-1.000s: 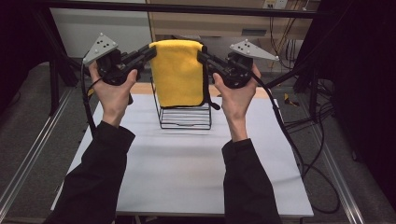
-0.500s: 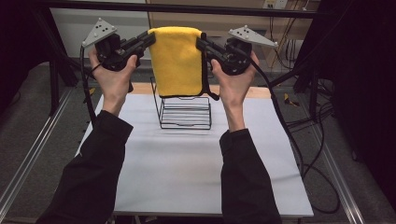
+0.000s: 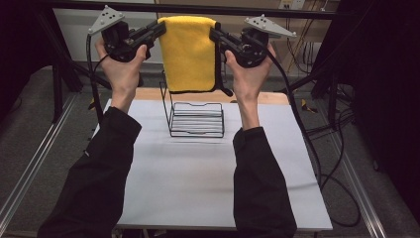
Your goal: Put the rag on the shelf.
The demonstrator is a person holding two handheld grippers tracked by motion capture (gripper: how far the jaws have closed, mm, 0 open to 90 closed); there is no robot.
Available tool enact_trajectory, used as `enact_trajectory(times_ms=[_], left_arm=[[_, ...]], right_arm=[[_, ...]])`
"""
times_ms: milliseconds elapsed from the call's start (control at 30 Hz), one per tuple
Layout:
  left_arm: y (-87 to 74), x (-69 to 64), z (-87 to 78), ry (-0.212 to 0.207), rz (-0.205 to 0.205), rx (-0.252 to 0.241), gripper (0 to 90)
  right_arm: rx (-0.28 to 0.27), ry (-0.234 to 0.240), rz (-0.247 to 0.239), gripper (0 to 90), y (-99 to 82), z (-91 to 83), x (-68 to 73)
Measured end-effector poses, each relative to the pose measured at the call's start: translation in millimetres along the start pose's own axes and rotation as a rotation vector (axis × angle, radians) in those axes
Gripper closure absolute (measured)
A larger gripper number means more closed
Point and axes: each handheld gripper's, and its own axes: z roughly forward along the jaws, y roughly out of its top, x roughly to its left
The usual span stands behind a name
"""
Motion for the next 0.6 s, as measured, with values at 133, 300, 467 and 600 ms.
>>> enact_trajectory(times_ms=[133,300,467,600], left_arm=[[3.6,3.1,2.5,0.002,0.000,-0.007,82.8],[9.3,6.8,6.1,0.006,-0.003,-0.013,82.8],[14.4,8.7,11.5,0.016,0.013,-0.009,82.8],[17.8,9.2,17.8,0.025,0.032,-0.004,82.8]], right_arm=[[-0.005,0.002,0.000,80.6,3.8,3.4,-1.9],[-0.010,-0.002,-0.013,80.6,9.8,8.0,-2.6],[-0.014,-0.007,-0.023,80.6,13.5,13.6,-7.1],[-0.014,-0.018,-0.024,80.6,16.1,17.3,-11.3]])
